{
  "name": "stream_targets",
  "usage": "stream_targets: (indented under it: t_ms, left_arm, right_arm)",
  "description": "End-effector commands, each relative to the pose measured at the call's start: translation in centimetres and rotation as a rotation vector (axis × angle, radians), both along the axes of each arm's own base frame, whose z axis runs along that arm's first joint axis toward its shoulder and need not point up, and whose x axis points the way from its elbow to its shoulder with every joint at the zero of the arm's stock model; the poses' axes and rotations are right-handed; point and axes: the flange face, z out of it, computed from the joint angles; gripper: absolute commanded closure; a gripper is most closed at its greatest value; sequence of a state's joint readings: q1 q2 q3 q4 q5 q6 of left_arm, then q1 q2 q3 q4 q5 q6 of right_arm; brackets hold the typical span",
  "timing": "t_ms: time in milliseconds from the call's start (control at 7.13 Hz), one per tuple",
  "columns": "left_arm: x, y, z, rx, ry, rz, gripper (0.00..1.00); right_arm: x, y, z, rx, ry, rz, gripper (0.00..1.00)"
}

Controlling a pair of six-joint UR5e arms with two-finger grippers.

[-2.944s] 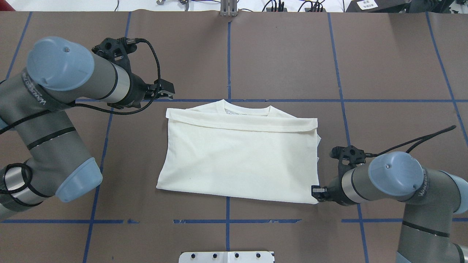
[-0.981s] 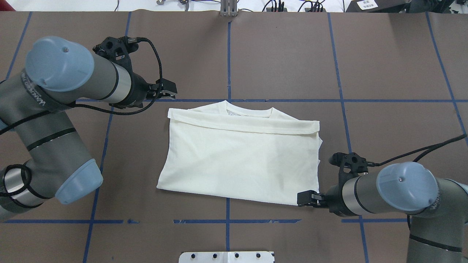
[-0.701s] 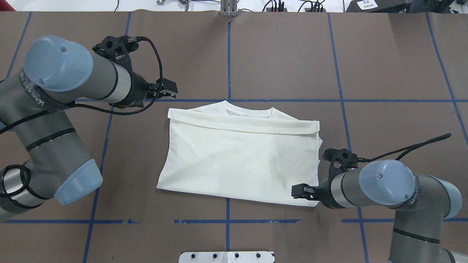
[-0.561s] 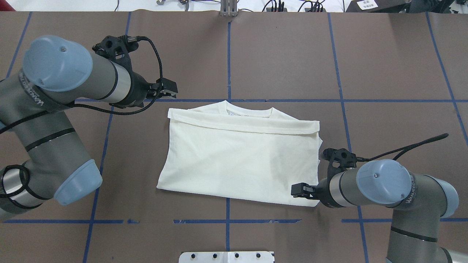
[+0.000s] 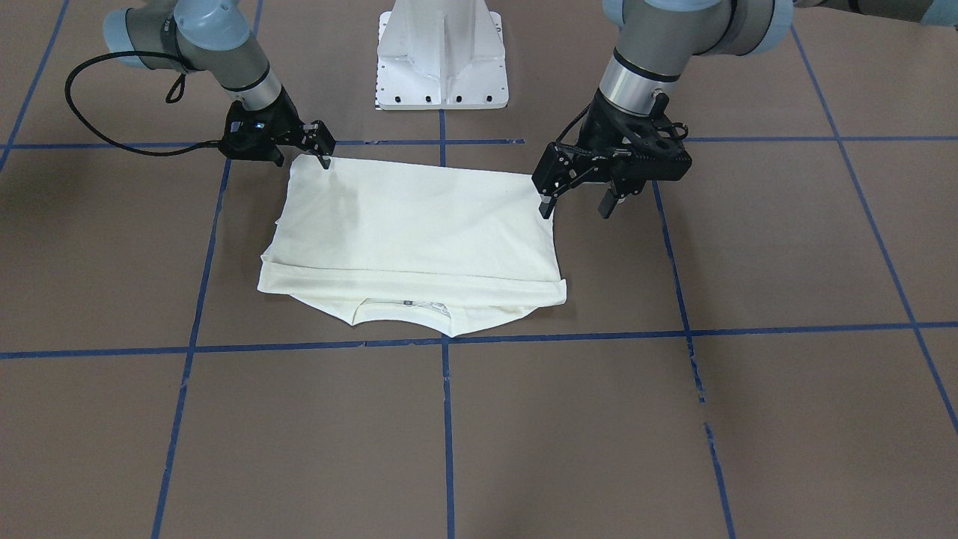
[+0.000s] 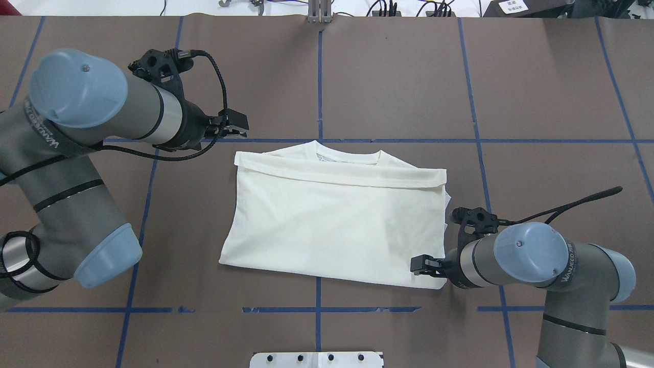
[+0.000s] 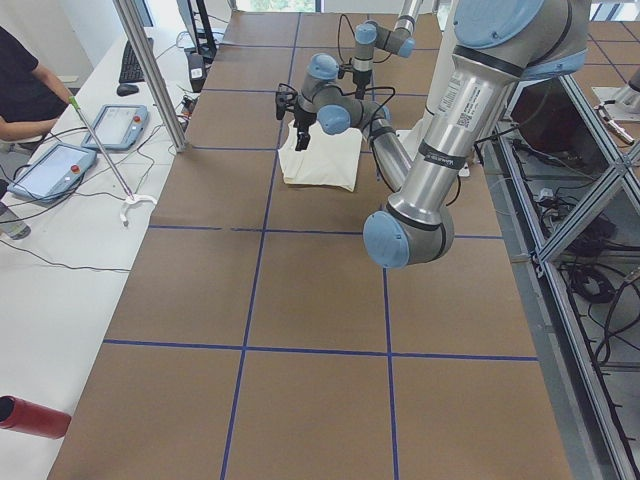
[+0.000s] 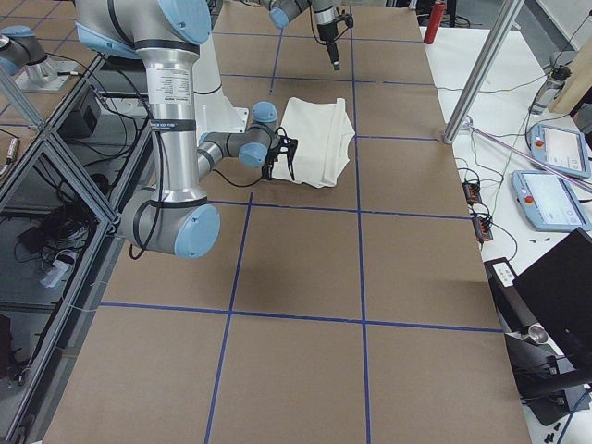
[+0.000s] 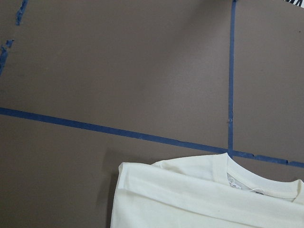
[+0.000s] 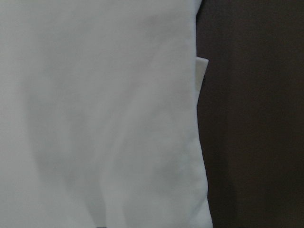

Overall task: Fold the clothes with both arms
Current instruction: 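Lower the right gripper to the shirt's near corner and grasp it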

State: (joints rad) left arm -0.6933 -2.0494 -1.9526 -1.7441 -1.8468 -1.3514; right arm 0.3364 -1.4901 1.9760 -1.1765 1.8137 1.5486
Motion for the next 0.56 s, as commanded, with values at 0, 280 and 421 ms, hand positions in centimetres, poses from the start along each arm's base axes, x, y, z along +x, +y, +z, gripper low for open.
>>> stream_targets:
  t_ms: [0, 280, 421]
  left_arm:
    - [-0.01, 0.00, -0.01, 0.000, 0.000, 0.000, 0.00]
    - [-0.01, 0.01, 0.08, -0.001, -0.001, 0.000, 0.00]
    - [-0.02, -0.01, 0.08, 0.000, -0.002, -0.001, 0.00]
  right_arm:
    - [-0.15, 0.03, 0.27, -0.005, 0.004, -0.005, 0.19]
    - [-0.17, 0.10, 0.10, -0.008, 0.000, -0.011, 0.77]
    - [-0.20, 0.09, 0.18, -0.009, 0.001, -0.011, 0.95]
